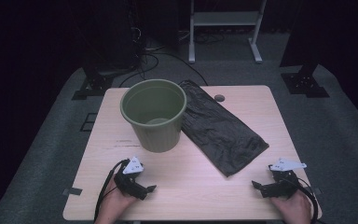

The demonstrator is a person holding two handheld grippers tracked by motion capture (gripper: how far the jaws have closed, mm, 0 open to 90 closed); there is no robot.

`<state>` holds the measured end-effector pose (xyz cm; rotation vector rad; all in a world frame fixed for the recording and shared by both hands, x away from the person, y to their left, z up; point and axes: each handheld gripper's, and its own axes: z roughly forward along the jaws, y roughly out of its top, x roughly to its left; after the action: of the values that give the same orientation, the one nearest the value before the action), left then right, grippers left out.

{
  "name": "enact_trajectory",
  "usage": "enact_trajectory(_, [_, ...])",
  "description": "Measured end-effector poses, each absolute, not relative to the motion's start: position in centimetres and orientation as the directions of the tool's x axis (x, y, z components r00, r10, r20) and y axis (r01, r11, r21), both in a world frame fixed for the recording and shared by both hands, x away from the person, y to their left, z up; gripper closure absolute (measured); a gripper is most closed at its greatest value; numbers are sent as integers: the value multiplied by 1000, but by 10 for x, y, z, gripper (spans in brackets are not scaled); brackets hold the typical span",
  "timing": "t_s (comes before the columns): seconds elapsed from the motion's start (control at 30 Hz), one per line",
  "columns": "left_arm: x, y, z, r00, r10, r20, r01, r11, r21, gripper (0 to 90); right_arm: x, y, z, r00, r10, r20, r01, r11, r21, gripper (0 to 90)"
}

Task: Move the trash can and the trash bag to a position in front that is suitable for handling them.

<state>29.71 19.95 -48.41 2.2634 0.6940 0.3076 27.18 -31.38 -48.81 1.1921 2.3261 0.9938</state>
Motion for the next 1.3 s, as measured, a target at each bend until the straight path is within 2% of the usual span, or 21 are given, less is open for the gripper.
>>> enact_trajectory(0.7, [298,200,-484,826,564,13,388,-584,713,0,274,-314,-485,-580,814,16,568,390,725,64])
enact_trajectory(0.8, [298,200,-484,826,564,12,388,-584,713,0,275,-313,-482,-586,810,17,560,390,731,125])
enact_trajectory(0.9, [298,200,-484,826,564,13,388,-584,713,0,277,-312,-478,-587,809,26,552,376,744,125])
enact_trajectory(1.3, [298,200,-484,826,564,13,388,-584,713,0,301,-299,-469,-594,804,30,542,373,753,130])
